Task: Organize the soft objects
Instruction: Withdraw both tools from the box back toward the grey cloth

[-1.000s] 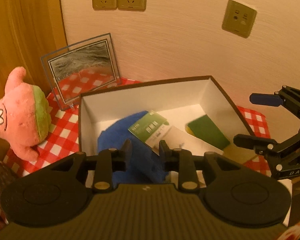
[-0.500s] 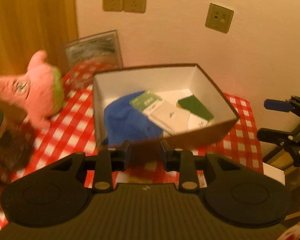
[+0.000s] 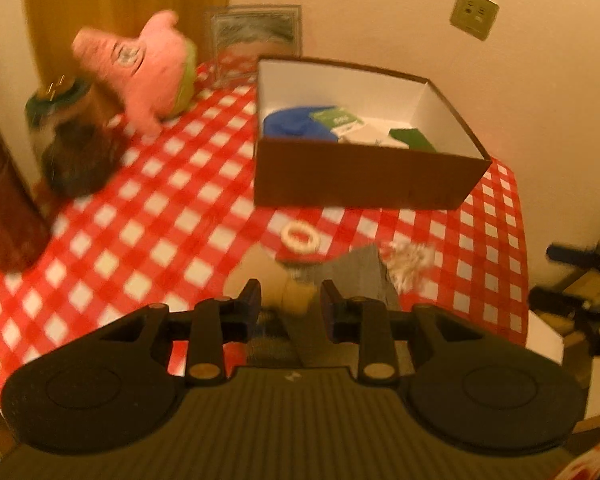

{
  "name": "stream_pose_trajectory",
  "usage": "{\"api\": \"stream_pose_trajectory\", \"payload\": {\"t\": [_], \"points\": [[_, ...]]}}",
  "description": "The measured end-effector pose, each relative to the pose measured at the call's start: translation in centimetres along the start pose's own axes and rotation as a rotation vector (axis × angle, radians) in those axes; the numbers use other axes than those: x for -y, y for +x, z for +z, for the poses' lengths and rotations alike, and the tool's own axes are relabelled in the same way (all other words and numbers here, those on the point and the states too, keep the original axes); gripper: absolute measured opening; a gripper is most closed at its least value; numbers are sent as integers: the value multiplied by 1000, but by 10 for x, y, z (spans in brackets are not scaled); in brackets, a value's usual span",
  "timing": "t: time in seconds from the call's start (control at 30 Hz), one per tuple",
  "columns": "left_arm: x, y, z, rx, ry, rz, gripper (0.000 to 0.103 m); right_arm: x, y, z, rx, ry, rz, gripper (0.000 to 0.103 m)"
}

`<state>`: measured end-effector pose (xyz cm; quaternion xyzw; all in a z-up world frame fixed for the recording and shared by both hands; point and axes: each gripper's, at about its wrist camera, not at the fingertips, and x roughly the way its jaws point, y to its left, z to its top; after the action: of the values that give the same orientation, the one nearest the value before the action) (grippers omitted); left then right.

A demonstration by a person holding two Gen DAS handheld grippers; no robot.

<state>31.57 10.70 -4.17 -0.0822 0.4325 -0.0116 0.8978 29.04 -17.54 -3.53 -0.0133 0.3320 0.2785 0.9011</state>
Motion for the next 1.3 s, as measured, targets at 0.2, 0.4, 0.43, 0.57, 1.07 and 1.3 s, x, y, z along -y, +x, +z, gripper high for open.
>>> {"api": "stream_pose_trajectory", "payload": {"t": [0.2, 0.4, 0.43, 0.57, 1.07, 1.3], "points": [[-1, 3, -38, -39, -59, 2, 30, -11, 9, -31, -85, 92, -9, 77], [6, 22, -71, -121, -68, -9, 30, -15, 28, -62, -173, 136, -62, 75], [7, 26, -75, -130, -63, -8, 30, -16, 32, -68, -195, 135, -72, 75], [13, 38, -84, -161, -48, -14, 30, -14, 43, -87, -251, 168, -86, 70], [15, 73, -80, -185, -80, -13, 34, 17, 81, -86, -215, 486, -141, 68], [14, 82, -81, -187, -88, -18, 35, 15, 99, -85, -208, 474, -178, 62]]}}
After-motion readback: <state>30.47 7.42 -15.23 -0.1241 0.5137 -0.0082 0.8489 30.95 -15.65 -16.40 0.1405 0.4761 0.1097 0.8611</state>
